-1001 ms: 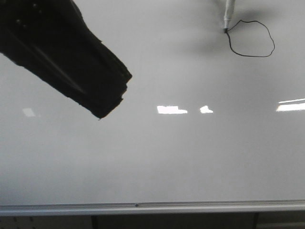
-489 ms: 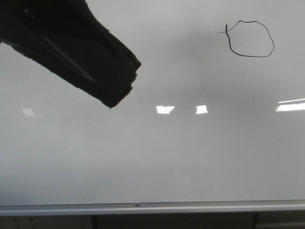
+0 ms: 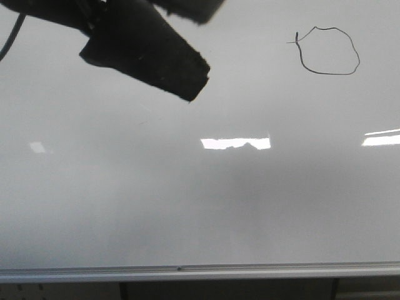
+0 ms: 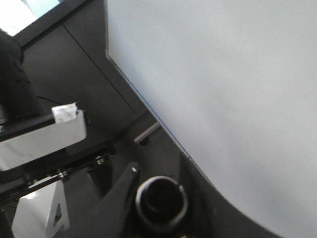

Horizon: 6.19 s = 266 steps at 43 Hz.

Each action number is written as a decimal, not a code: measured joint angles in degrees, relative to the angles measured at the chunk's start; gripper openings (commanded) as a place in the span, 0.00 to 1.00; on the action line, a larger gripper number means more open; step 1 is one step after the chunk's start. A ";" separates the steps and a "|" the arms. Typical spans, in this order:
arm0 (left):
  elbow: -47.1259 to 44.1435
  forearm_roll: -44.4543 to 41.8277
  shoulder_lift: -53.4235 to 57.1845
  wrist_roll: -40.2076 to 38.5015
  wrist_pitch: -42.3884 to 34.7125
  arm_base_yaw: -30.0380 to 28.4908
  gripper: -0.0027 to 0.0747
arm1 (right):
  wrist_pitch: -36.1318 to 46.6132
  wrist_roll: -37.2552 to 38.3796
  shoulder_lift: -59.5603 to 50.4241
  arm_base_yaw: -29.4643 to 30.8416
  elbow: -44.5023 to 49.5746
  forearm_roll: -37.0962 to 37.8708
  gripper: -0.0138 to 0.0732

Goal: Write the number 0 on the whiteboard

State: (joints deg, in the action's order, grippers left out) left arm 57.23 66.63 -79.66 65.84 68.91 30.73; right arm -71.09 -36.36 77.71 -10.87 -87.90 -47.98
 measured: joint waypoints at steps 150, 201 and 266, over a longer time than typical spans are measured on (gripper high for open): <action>2.46 -31.05 -17.24 -25.15 -37.82 -46.93 0.25 | 37.65 -7.86 -46.48 2.14 53.50 -2.83 0.08; 2.53 -29.56 12.80 -24.32 -22.08 -46.96 0.09 | 53.87 -7.86 -46.48 2.14 56.19 -1.89 0.08; -24.79 -6.33 55.29 -0.05 -20.84 -42.47 0.01 | 62.88 -7.86 -54.34 2.14 63.35 -1.89 0.08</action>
State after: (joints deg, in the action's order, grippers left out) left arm 32.44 60.30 -24.36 65.80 48.07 -11.74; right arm -8.21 -44.22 23.37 -8.73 -24.54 -49.87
